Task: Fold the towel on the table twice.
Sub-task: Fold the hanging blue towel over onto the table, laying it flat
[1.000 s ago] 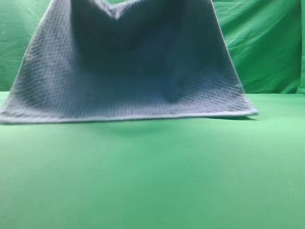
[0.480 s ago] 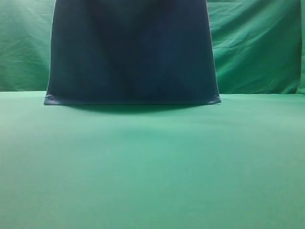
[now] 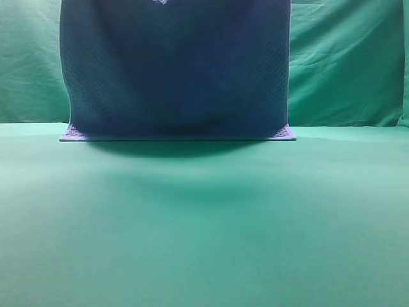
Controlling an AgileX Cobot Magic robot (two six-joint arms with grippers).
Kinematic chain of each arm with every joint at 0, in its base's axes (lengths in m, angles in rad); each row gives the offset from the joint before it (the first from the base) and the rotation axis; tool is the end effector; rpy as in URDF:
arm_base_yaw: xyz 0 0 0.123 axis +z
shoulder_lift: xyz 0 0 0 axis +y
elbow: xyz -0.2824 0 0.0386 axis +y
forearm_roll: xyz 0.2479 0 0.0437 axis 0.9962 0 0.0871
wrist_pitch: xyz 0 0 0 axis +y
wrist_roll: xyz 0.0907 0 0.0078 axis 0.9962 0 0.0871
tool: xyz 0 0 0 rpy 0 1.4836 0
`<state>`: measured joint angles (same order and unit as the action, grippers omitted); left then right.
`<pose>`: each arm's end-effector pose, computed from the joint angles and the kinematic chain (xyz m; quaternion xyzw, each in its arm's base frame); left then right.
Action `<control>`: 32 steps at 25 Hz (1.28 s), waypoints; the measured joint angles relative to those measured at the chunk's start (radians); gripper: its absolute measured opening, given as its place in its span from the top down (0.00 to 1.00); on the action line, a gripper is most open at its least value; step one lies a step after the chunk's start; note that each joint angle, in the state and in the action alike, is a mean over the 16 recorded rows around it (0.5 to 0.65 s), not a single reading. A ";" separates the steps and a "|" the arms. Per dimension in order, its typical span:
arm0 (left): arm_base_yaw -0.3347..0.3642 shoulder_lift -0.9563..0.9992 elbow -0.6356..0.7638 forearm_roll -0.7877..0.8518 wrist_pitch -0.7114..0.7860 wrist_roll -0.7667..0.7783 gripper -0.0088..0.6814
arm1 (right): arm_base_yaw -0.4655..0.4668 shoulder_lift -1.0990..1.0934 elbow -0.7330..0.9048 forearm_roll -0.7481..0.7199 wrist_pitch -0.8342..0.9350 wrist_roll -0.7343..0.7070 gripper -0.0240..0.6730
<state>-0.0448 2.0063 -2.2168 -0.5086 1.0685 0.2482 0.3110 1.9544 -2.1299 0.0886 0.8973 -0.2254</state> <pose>0.4475 -0.0590 0.4034 0.1047 0.8856 -0.2107 0.4004 0.4275 0.1440 0.4029 -0.2275 0.8621 0.0626 0.4485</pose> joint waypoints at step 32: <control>-0.005 -0.683 1.043 -0.030 -0.267 0.021 0.99 | 0.056 -0.623 0.961 0.037 -0.171 0.032 0.97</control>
<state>-0.0498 1.3231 -1.1739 -0.5385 0.8013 0.2695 0.3672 1.3317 -1.1687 0.1257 0.7262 -0.1935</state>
